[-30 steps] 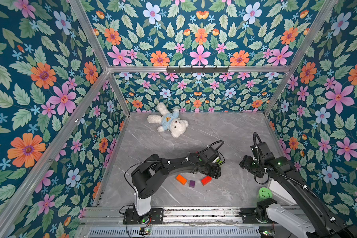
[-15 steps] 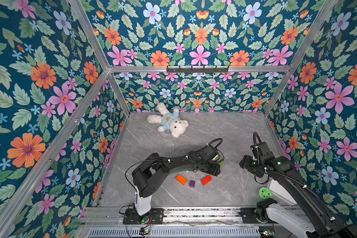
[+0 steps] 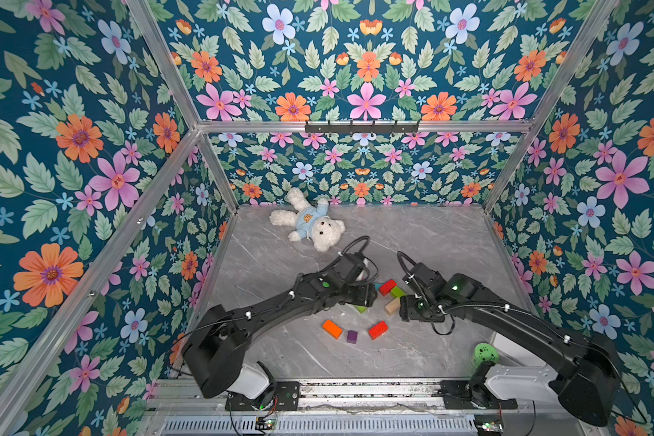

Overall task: Assemble a heart with building blocks
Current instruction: Assemble the building block at the center of the board, then pick up the building block from the center of the board.

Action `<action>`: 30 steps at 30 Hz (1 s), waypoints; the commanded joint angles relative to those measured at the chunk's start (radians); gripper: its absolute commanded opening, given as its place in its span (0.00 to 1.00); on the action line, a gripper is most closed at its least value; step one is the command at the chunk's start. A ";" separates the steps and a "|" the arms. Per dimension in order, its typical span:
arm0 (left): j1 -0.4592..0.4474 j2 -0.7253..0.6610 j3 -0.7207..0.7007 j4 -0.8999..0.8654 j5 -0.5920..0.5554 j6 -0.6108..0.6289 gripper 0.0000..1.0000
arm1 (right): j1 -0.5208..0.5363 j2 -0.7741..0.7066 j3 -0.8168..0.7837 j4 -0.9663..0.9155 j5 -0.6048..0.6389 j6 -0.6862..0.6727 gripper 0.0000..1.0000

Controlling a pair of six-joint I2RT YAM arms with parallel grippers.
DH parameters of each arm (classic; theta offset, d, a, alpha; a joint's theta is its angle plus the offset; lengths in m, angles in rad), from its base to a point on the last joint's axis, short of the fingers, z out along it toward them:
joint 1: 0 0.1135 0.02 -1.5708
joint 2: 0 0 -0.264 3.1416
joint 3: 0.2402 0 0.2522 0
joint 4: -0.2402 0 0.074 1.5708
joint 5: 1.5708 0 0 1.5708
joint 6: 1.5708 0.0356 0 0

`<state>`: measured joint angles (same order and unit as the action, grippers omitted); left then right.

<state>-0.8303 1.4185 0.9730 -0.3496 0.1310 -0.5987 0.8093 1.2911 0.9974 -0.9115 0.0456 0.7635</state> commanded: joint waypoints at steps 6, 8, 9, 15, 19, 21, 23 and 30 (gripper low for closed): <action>0.155 -0.112 -0.109 -0.063 -0.126 -0.065 0.71 | 0.115 0.237 0.114 0.074 0.069 0.199 0.81; 0.166 -0.111 -0.137 -0.053 -0.131 -0.077 0.70 | 0.122 0.295 0.140 0.085 0.066 0.209 0.81; 0.170 -0.109 -0.148 -0.049 -0.132 -0.085 0.70 | 0.121 0.318 0.149 0.093 0.056 0.210 0.81; 0.191 -0.132 -0.237 -0.011 -0.142 -0.125 0.69 | 0.151 0.443 0.186 0.116 -0.009 0.218 0.81; 0.197 -0.136 -0.254 0.006 -0.136 -0.129 0.69 | 0.173 0.499 0.220 0.076 -0.011 0.231 0.79; 0.198 -0.132 -0.252 0.006 -0.136 -0.124 0.68 | 0.176 0.508 0.215 0.069 -0.025 0.238 0.77; 0.198 -0.130 -0.250 0.005 -0.137 -0.120 0.68 | 0.180 0.507 0.202 0.064 -0.031 0.241 0.73; 0.199 -0.128 -0.247 0.006 -0.144 -0.112 0.68 | 0.180 0.473 0.158 0.034 -0.021 0.237 0.56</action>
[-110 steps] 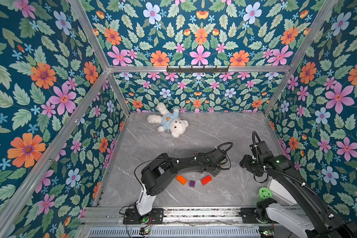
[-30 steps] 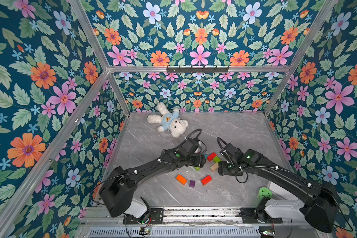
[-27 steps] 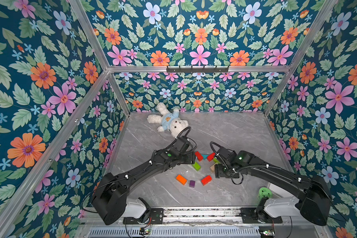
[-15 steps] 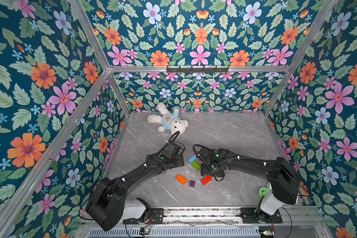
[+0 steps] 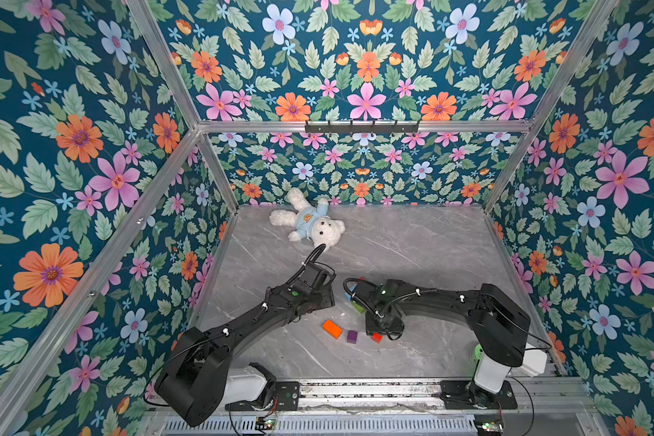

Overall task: Assemble a heart with building blocks
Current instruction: Pick up the building block from the center of the board.

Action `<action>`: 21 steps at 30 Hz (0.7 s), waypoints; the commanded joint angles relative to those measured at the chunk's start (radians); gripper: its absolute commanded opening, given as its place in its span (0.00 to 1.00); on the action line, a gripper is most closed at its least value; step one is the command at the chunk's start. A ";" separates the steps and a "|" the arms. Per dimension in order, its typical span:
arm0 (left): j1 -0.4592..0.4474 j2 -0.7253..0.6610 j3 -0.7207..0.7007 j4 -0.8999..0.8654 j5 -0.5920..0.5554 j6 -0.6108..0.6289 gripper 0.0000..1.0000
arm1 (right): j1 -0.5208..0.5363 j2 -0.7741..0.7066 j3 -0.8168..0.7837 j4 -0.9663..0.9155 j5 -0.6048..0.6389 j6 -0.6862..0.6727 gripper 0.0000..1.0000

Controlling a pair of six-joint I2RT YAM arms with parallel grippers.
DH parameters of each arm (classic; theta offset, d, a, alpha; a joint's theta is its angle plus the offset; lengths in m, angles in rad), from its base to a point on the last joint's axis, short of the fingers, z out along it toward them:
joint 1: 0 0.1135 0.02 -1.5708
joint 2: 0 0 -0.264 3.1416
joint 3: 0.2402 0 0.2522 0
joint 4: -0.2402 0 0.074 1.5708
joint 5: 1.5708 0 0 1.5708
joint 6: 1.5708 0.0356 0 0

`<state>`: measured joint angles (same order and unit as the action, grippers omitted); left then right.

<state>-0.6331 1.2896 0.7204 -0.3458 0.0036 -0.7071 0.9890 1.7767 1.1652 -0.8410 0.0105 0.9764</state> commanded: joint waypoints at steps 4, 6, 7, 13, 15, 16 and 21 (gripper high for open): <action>0.003 0.002 0.005 0.002 -0.023 -0.002 0.68 | 0.000 -0.020 -0.012 -0.013 0.010 -0.046 0.40; 0.005 0.002 0.004 0.001 -0.029 -0.002 0.68 | -0.001 -0.015 0.001 -0.004 0.015 -0.119 0.36; 0.006 0.002 0.002 0.001 -0.032 0.000 0.68 | -0.004 -0.004 0.015 -0.007 0.014 -0.170 0.34; 0.021 -0.001 -0.013 0.006 -0.035 0.003 0.67 | -0.008 0.034 0.056 -0.013 -0.013 -0.414 0.25; 0.025 -0.004 -0.019 0.009 -0.036 0.002 0.67 | -0.010 0.052 0.067 -0.013 -0.020 -0.485 0.24; 0.028 -0.006 -0.020 0.010 -0.037 0.003 0.67 | -0.009 0.064 0.075 -0.013 -0.024 -0.521 0.23; 0.038 -0.004 -0.023 0.010 -0.037 0.002 0.67 | -0.025 0.124 0.132 -0.043 0.014 -0.597 0.22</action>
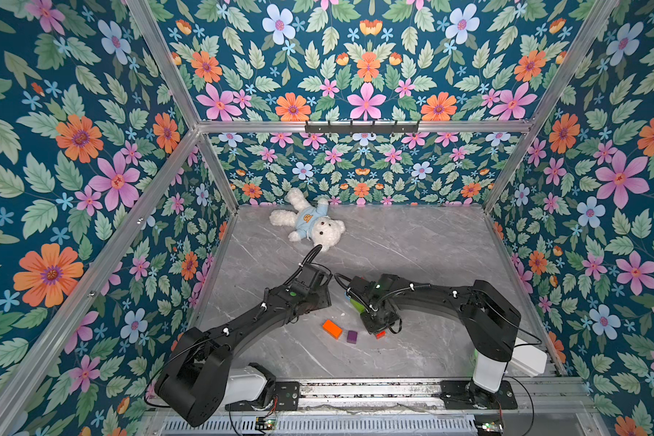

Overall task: Assemble a heart with building blocks
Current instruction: Pick up the building block from the center of the board, then assemble the building block at the center of the board.

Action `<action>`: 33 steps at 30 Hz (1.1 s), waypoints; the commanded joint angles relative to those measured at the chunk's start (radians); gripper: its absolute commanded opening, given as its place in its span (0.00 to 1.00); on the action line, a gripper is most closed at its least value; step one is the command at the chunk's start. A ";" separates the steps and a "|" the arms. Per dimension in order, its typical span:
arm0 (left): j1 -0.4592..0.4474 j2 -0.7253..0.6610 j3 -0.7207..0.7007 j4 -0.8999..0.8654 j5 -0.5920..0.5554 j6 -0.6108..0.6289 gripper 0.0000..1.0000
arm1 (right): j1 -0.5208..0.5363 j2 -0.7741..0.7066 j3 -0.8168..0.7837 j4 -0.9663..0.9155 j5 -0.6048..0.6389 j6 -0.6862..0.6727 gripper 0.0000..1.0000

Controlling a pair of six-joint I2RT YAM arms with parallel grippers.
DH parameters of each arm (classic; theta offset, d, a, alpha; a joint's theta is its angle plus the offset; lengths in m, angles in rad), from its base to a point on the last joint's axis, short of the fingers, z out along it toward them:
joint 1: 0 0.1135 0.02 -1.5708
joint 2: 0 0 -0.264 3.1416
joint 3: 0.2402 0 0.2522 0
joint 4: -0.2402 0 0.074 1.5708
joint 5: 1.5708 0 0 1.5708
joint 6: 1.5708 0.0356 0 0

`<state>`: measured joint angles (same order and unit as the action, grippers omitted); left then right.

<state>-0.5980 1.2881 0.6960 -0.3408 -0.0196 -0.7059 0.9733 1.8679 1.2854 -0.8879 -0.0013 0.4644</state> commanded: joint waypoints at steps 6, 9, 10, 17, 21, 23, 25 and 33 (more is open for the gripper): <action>0.010 -0.007 -0.007 0.006 -0.014 0.001 0.67 | -0.047 0.060 0.030 0.029 0.011 -0.108 0.21; 0.013 -0.009 -0.012 0.006 -0.016 0.002 0.67 | -0.048 0.075 0.048 0.031 0.010 -0.124 0.21; 0.014 -0.009 -0.013 0.005 -0.017 0.001 0.67 | -0.049 0.081 0.057 0.031 0.016 -0.128 0.21; 0.020 -0.027 -0.015 -0.004 -0.023 0.003 0.67 | -0.058 0.075 0.076 0.044 0.014 -0.124 0.23; 0.021 -0.036 -0.014 -0.014 -0.031 0.005 0.67 | -0.058 0.055 0.065 0.062 0.004 -0.118 0.24; 0.021 -0.041 -0.013 -0.020 -0.037 0.007 0.67 | -0.058 0.047 0.063 0.065 0.013 -0.114 0.24; 0.022 -0.045 -0.013 -0.021 -0.041 0.008 0.67 | -0.059 0.046 0.063 0.069 0.019 -0.113 0.25; 0.023 -0.049 -0.016 -0.025 -0.042 0.006 0.67 | -0.063 0.074 0.078 0.069 0.035 -0.111 0.26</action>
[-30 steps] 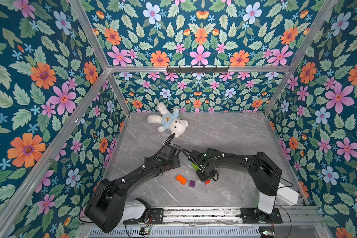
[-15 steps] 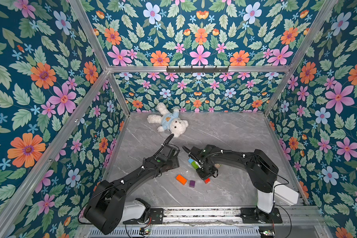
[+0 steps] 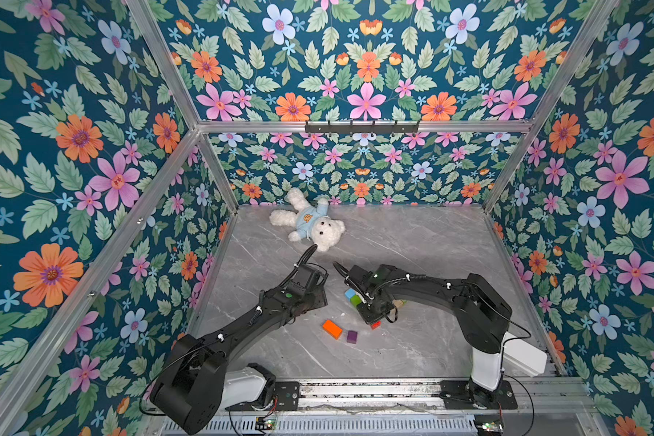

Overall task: Assemble a heart with building blocks
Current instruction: Assemble the building block at the center of the board.

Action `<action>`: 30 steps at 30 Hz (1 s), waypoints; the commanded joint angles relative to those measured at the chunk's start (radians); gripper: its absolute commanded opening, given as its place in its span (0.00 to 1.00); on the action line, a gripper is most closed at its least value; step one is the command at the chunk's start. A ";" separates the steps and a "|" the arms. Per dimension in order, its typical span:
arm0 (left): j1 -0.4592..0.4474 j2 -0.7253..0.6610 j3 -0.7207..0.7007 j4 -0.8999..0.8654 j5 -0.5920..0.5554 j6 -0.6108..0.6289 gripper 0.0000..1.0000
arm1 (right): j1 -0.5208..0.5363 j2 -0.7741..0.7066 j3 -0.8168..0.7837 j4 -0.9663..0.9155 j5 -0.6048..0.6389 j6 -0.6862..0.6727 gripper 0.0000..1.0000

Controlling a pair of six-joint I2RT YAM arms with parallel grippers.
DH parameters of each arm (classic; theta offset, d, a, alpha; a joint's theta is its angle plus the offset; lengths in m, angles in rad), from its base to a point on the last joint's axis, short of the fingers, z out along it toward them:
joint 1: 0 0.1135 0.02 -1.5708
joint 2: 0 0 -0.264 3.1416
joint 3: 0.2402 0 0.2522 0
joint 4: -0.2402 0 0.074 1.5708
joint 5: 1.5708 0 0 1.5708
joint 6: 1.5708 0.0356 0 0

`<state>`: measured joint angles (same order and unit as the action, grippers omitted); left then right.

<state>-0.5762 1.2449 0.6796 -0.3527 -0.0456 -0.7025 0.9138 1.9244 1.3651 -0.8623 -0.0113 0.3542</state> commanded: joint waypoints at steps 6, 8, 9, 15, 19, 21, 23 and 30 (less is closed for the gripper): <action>0.001 -0.010 -0.003 -0.012 -0.013 0.001 0.67 | -0.006 0.014 0.000 0.050 0.053 -0.001 0.27; 0.001 -0.010 -0.006 -0.013 -0.014 0.000 0.67 | -0.008 0.015 0.006 0.050 0.054 -0.003 0.27; 0.001 -0.010 -0.006 -0.013 -0.014 0.000 0.67 | -0.008 0.016 0.009 0.049 0.054 -0.002 0.27; 0.001 -0.013 -0.009 -0.012 -0.009 -0.002 0.66 | -0.007 -0.003 0.011 0.039 0.054 0.002 0.35; 0.001 -0.016 -0.008 -0.010 -0.007 -0.002 0.66 | -0.008 -0.040 0.000 0.036 0.047 0.017 0.41; 0.001 -0.018 -0.010 -0.011 -0.005 -0.003 0.66 | -0.005 -0.065 -0.009 0.033 0.047 0.030 0.46; 0.001 -0.025 -0.015 -0.010 -0.004 -0.006 0.67 | -0.001 -0.098 -0.017 0.031 0.045 0.045 0.53; 0.001 -0.027 -0.034 0.000 0.009 -0.018 0.66 | -0.002 -0.109 -0.033 0.058 -0.006 0.071 0.69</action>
<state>-0.5762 1.2198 0.6464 -0.3523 -0.0353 -0.7059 0.9134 1.8050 1.3312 -0.8127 0.0025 0.4023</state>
